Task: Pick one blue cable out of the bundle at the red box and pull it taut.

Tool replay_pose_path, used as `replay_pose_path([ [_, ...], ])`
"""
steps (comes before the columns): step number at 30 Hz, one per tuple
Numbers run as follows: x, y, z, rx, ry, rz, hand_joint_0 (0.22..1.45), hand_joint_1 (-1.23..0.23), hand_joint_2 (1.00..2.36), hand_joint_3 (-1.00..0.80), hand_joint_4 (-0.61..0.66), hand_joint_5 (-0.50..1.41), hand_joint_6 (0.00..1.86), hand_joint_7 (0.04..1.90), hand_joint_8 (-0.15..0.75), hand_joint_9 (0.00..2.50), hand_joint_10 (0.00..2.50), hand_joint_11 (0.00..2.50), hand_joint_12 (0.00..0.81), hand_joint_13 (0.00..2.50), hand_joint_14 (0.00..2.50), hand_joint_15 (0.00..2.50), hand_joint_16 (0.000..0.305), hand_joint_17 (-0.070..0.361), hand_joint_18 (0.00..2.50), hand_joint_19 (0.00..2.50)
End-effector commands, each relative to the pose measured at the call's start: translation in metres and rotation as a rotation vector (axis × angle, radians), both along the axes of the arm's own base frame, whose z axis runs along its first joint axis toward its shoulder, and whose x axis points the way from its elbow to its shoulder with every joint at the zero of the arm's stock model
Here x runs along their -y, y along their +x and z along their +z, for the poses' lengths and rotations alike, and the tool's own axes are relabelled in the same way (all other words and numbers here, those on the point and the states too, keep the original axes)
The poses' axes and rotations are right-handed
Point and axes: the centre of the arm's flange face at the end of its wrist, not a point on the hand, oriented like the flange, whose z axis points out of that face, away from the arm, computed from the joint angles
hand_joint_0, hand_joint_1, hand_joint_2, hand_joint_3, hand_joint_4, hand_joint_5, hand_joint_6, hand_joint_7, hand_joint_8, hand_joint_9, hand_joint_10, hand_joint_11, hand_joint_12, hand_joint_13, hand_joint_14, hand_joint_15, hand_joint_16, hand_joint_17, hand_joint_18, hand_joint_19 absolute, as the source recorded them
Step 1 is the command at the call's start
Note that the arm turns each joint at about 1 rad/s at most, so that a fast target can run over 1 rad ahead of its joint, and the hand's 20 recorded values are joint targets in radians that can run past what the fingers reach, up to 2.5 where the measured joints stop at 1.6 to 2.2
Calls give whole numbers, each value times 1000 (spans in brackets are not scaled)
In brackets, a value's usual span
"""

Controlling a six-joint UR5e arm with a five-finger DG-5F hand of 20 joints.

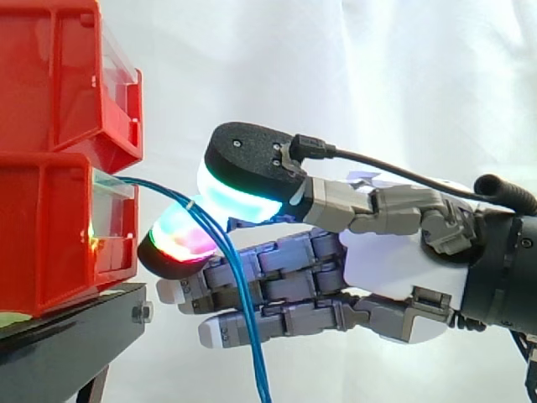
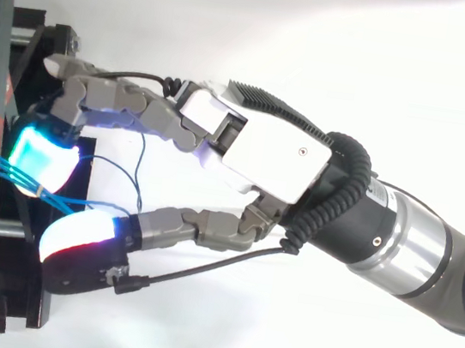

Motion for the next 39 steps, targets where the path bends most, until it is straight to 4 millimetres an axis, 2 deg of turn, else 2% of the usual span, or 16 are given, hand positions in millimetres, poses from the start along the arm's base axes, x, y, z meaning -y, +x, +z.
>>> replay_pose_path([
  [1,-1,1,3,-5,0,-2,579,-732,1002,-482,335,-117,502,1205,365,356,5,253,419,268,0,41,62,139,409,210],
  [24,-8,0,1,-18,-8,-33,597,-768,1003,-466,324,-117,502,1223,362,363,6,255,414,279,0,33,61,137,432,201],
  [25,-8,1,-9,-28,-9,-31,597,-767,1003,-467,325,-116,502,1217,362,364,6,248,414,279,0,38,61,137,433,201],
  [27,-8,1,-11,-25,-4,-28,596,-766,1003,-466,334,-116,502,1216,362,364,6,248,414,279,1,40,61,137,433,202],
  [28,-7,3,-20,-27,-2,-29,595,-763,1003,-463,334,-116,502,1216,363,365,5,248,414,280,2,41,61,137,433,201],
  [39,-6,6,-14,-24,31,-18,592,-721,1004,-443,339,-115,502,1214,368,378,8,244,416,289,0,38,61,137,447,212],
])
